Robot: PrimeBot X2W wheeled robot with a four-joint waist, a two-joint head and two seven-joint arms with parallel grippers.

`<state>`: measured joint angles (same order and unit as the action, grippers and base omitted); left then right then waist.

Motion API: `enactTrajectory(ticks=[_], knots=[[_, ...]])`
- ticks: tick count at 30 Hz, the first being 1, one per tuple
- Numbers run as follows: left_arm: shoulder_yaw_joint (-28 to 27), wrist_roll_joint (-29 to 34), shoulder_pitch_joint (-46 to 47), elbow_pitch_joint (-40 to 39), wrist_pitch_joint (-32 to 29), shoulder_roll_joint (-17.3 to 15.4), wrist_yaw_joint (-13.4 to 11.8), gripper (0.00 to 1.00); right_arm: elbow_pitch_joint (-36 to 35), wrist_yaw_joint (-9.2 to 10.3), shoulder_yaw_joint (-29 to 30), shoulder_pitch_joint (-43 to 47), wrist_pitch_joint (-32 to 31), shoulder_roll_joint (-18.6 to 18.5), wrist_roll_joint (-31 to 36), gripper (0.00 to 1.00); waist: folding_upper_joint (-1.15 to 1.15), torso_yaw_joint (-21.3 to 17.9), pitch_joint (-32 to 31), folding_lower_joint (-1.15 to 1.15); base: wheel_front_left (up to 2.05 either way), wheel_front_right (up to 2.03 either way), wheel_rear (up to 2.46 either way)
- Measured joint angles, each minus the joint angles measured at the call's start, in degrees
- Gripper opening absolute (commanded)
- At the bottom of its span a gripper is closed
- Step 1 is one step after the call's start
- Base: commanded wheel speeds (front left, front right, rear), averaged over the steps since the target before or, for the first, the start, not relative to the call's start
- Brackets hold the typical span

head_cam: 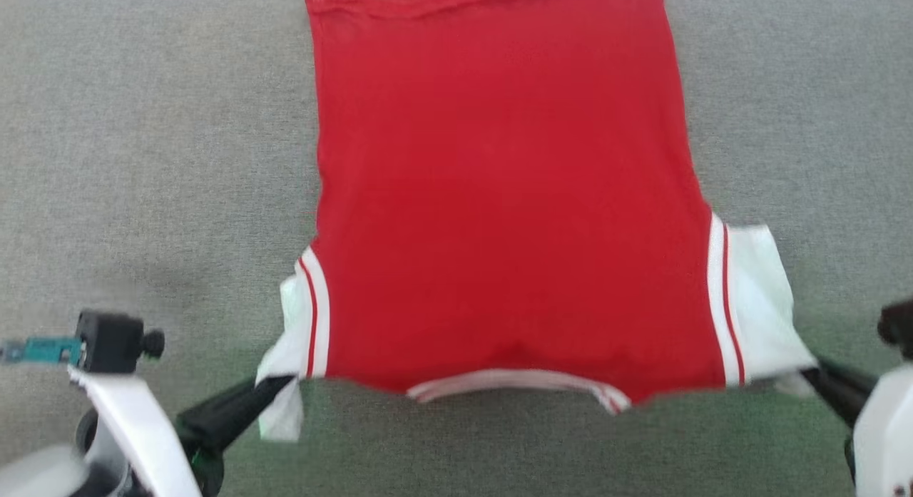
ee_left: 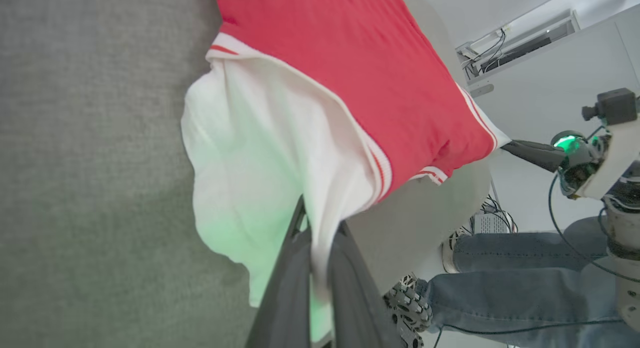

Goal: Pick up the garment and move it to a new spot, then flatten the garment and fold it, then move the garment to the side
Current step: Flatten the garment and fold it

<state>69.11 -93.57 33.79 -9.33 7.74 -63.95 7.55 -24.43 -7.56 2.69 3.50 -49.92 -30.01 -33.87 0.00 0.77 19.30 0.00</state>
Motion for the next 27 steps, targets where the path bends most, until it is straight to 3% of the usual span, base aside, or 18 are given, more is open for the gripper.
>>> enactTrajectory(ticks=[6, 10, 17, 27], knots=[[1.04, 0.31, -4.82, -5.19, 2.07, -4.53, 0.0, 0.0, -7.44, 0.0, 3.36, 9.75, -6.04, 1.53, -1.48, 0.0, 0.0, 0.56, 0.34, 0.0, 0.0, 0.0, 0.0], [1.04, 0.18, -5.89, -5.53, 3.33, -4.37, 0.0, 0.0, -9.71, 0.0, 4.77, 11.78, -6.64, 2.56, -1.47, 0.0, 0.0, 0.94, 0.74, 0.0, 0.0, 0.0, 0.0], [0.91, -0.11, -5.94, -0.86, 3.02, 1.97, 0.0, 0.0, -5.77, 0.0, 2.4, 10.28, -6.27, 3.04, -0.14, 0.0, 0.0, 1.3, 1.48, 0.0, 0.0, 0.0, 0.0], [1.14, 0.21, -6.87, 6.9, 2.29, 8.17, 0.0, 0.0, 6.66, 0.04, -4.52, 4.96, -0.32, 3.79, 0.1, 0.0, 0.0, 1.41, 2.36, 0.0, 0.0, 0.0, 0.0]])
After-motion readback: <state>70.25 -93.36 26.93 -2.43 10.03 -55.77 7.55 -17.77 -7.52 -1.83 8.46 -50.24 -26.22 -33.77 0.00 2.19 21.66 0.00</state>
